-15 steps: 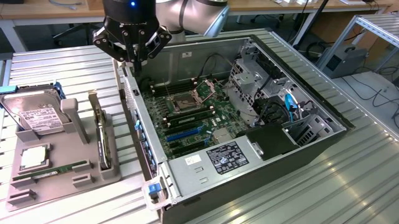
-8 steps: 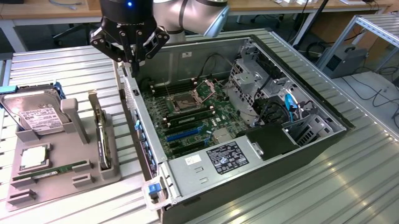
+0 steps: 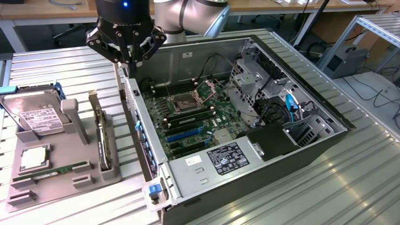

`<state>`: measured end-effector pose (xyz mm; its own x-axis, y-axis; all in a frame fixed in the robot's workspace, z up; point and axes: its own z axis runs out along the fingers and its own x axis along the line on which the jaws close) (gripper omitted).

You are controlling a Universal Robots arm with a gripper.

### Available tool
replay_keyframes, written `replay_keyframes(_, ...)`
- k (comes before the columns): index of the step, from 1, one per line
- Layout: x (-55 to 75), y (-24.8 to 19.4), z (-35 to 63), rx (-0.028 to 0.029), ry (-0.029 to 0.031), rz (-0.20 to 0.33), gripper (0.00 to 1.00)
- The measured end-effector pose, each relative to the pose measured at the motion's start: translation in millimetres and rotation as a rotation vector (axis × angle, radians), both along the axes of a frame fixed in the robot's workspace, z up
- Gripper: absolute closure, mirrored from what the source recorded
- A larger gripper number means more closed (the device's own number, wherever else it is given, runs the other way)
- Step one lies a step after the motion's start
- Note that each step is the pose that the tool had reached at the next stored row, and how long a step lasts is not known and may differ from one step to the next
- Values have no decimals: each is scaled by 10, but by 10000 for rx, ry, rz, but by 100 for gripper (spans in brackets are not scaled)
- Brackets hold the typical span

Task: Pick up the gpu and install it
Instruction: 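Reach for the gpu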

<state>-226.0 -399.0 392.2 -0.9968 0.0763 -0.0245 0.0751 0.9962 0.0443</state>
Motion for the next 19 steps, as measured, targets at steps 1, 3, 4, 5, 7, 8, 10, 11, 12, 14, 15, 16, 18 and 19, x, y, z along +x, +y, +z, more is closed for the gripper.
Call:
replay_keyframes(1, -18, 0, 0, 1, 0, 0, 89)
replay_keyframes(3, -37, 0, 0, 0, 0, 0, 89)
replay_keyframes(4, -46, 0, -1, 0, 0, 1, 89)
replay_keyframes(5, -53, 0, -1, 0, 0, 0, 89)
replay_keyframes(7, -69, 0, -1, 1, 0, 0, 89)
replay_keyframes(8, -76, 0, -1, 1, -1, 1, 89)
replay_keyframes(10, -91, 0, -2, 1, 0, 0, 89)
replay_keyframes(11, -99, 0, -2, 0, 0, 0, 89)
replay_keyframes(12, -106, 0, -2, 1, 0, 0, 89)
replay_keyframes(14, -119, 0, -2, 0, 0, 1, 89)
replay_keyframes(15, -125, 0, -2, 0, 0, 1, 89)
replay_keyframes(16, -139, 0, -3, 1, 0, 0, 89)
replay_keyframes(18, -159, 0, -3, 1, 0, 0, 89)
replay_keyframes(19, -165, 0, -3, 0, 0, 0, 89)
